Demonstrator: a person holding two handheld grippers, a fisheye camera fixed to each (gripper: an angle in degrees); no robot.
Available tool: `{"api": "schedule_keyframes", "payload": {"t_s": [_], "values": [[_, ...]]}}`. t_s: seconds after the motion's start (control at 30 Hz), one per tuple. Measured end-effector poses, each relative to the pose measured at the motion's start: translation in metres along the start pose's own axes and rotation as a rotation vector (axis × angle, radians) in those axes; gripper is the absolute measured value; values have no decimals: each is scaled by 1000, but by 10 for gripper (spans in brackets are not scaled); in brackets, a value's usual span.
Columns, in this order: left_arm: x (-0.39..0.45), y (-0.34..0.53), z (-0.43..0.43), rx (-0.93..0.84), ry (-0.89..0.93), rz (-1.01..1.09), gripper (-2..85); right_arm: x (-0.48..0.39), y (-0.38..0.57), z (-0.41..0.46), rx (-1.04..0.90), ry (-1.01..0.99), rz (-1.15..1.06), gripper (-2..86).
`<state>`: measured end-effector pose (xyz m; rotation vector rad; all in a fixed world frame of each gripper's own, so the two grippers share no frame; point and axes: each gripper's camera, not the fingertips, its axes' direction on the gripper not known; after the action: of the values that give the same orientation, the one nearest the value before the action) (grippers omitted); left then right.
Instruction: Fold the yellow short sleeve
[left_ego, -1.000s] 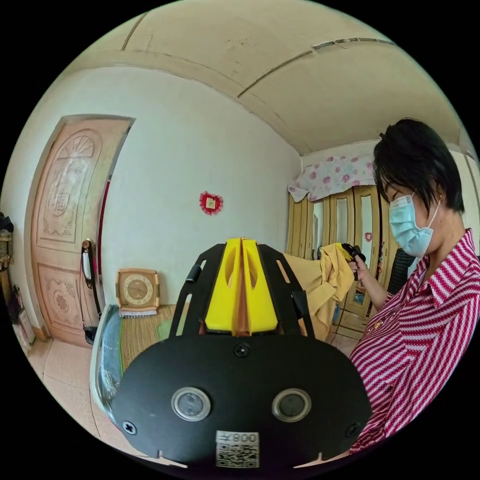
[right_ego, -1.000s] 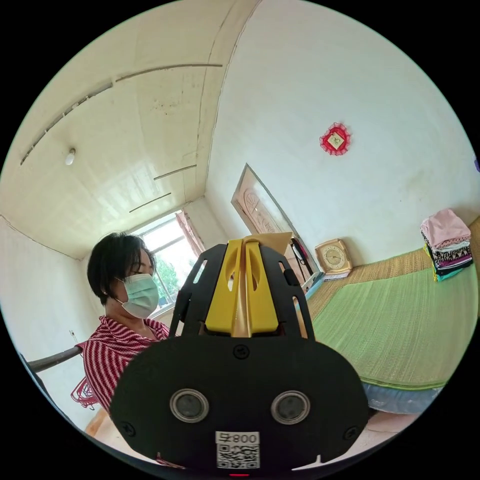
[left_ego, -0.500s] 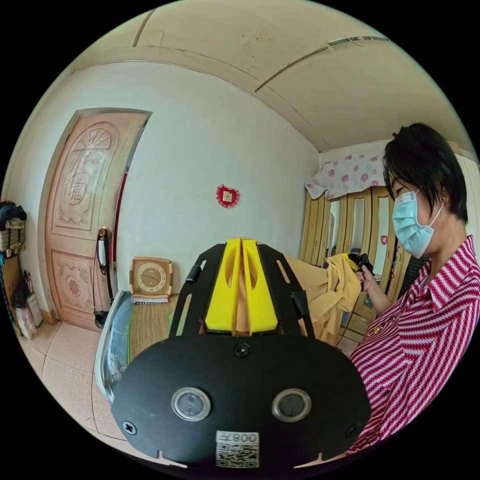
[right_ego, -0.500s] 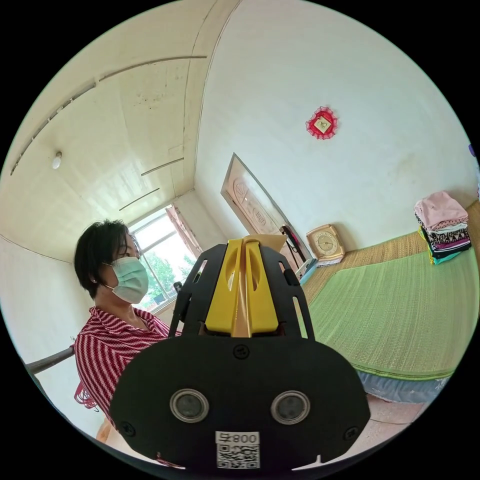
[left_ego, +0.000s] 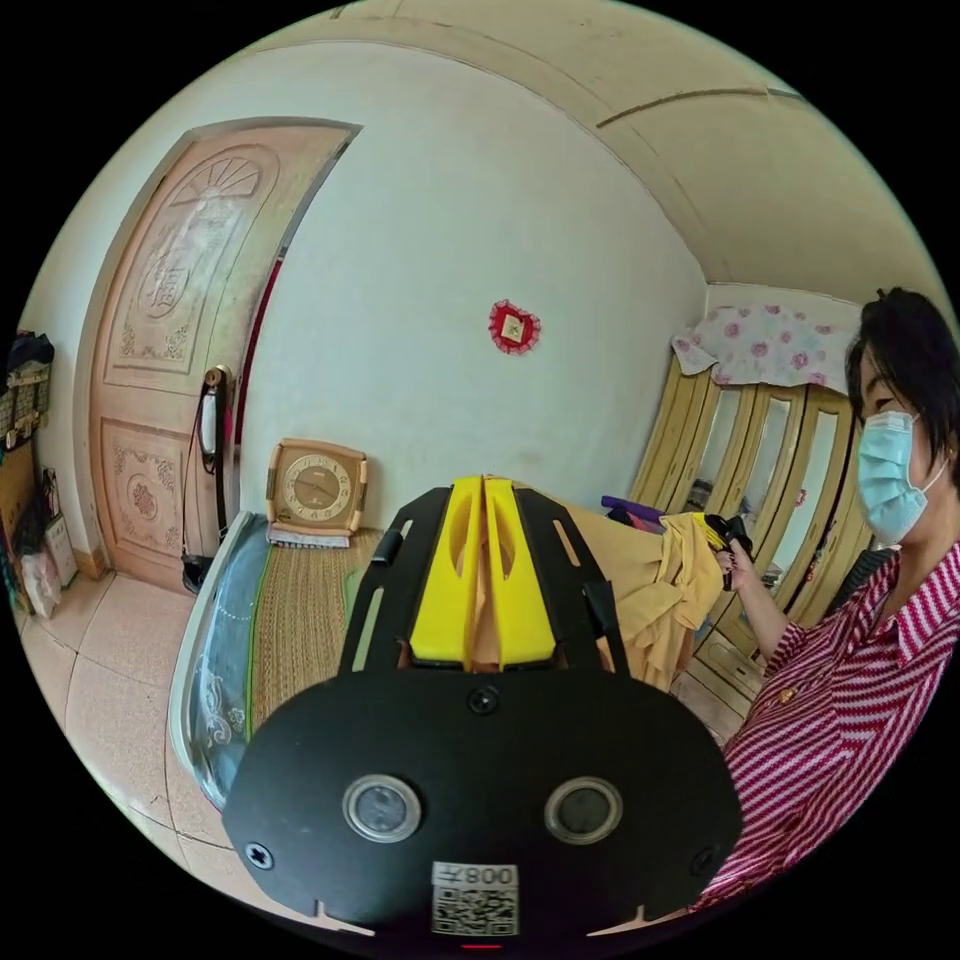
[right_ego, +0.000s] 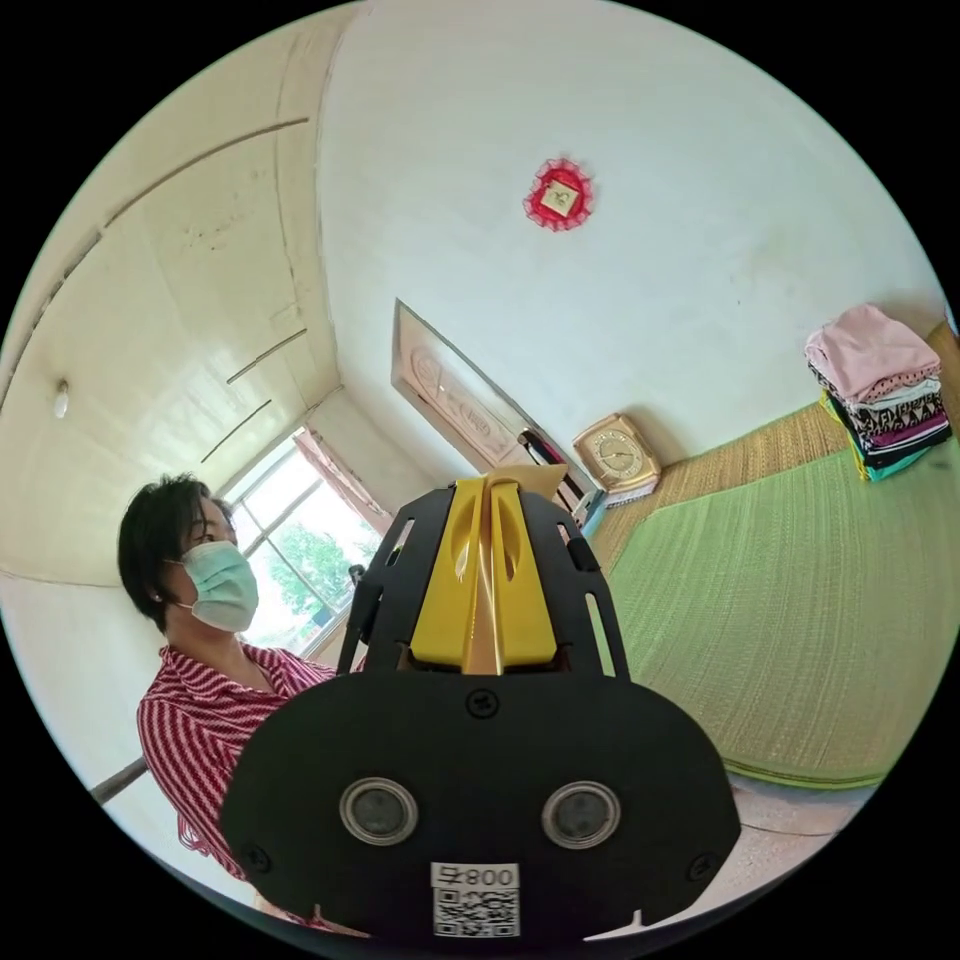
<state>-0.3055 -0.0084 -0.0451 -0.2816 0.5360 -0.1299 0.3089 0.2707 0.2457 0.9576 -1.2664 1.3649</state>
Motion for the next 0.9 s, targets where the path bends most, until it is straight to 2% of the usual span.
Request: {"api": "schedule_keyframes", "payload": {"t_s": [0.13, 0.33, 0.5, 0.6, 0.77, 0.83, 0.9], "values": [[-50, -51, 93, -125, -53, -56, 3, 83, -27, 34, -35, 48, 73, 7], [-142, -101, 252, -332, -157, -206, 7, 259, -70, 103, -111, 202, 229, 12], [-214, -89, 367, -509, -180, -392, 19, 434, -56, 156, -196, 336, 447, 26], [-235, -79, 406, -593, -202, -421, 30, 500, -31, 164, -233, 434, 508, 37], [-245, -73, 425, -657, -165, -421, 47, 548, 13, 148, -235, 519, 503, 61], [-244, -75, 429, -679, -122, -422, 56, 543, 31, 160, -302, 537, 438, 65], [-241, -82, 433, -704, -135, -400, 64, 530, 56, 200, -464, 586, 319, 74]]}}
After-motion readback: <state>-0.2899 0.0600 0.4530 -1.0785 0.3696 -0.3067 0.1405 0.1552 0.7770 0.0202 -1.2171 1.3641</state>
